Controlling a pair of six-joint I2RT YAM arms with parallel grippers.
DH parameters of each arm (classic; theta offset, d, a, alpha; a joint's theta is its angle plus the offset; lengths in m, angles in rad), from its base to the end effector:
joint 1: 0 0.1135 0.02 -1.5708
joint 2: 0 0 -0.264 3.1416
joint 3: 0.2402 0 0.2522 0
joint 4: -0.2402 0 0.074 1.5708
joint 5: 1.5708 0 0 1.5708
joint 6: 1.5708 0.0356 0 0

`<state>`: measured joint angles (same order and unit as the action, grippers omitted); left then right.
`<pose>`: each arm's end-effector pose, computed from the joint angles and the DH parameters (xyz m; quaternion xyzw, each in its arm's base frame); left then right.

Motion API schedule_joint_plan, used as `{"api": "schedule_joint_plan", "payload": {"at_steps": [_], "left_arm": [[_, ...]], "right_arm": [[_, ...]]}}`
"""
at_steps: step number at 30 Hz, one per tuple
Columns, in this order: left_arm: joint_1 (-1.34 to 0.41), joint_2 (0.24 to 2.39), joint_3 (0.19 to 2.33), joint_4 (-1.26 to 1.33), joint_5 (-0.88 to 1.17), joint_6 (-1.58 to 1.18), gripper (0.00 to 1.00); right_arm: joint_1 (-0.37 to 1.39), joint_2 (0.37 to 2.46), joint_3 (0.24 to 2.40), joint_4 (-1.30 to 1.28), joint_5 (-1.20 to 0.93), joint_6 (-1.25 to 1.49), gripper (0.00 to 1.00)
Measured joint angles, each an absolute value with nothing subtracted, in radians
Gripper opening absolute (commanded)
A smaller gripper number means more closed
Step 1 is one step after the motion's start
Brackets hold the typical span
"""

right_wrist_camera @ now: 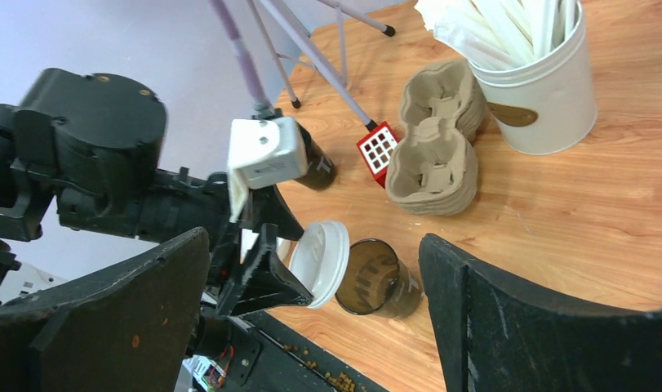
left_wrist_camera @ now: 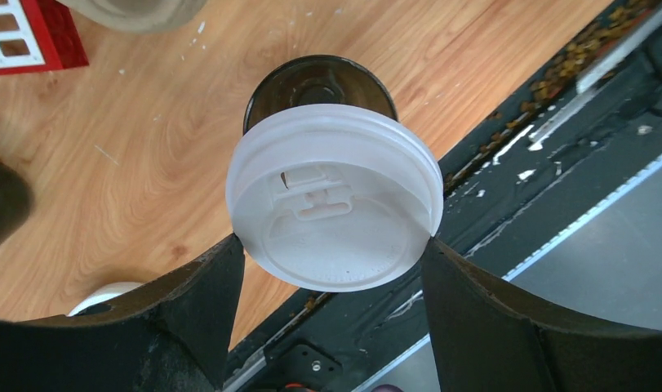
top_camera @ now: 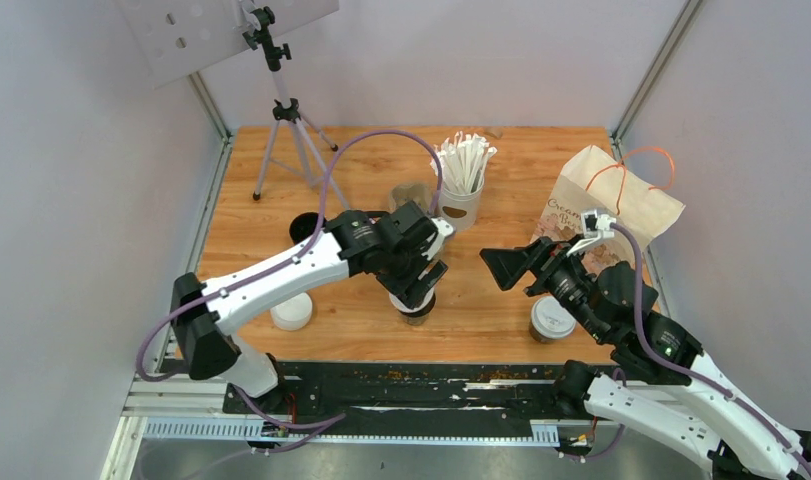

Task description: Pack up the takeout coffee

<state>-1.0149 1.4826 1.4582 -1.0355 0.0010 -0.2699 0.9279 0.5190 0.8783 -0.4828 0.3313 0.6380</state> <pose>0.1565 -0.2520 0.3349 0.3523 0.9011 -0.1518 0.2020 0.0727 0.0778 0.3735 0.0013 0.7472 0.3731 0.5501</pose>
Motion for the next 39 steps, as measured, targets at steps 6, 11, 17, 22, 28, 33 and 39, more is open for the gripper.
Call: {"api": "schedule_joint_plan", "payload": {"at_steps": [6, 11, 17, 22, 28, 33, 39], "left_arm": [[-1.019, 1.602, 1.484, -1.072, -0.025, -0.276, 0.73], [-1.020, 1.669, 1.528, -1.084, -0.031, -0.275, 0.74], [-1.020, 1.716, 1.546, -1.090, -0.031, -0.273, 0.76], [-1.020, 1.740, 1.546, -1.101, -0.031, -0.270, 0.77], [-1.020, 1.773, 1.563, -1.126, -0.033, -0.260, 0.78], [-1.020, 1.792, 1.570, -1.128, -0.034, -0.246, 0.80], [-1.020, 1.794, 1.575, -1.129, -0.034, -0.228, 0.91]], "right_arm": [[0.928, 0.519, 0.878, -0.519, 0.351, 0.620, 1.00], [0.928, 0.515, 0.879, -0.531, 0.365, 0.612, 1.00], [0.928, 0.506, 0.892, -0.535, 0.377, 0.599, 1.00], [0.928, 0.505, 0.893, -0.535, 0.382, 0.595, 1.00], [0.928, 0.504, 0.893, -0.535, 0.385, 0.591, 1.00], [0.928, 0.504, 0.893, -0.535, 0.388, 0.582, 1.00], [0.928, 0.504, 0.893, -0.535, 0.389, 0.577, 1.00]]}}
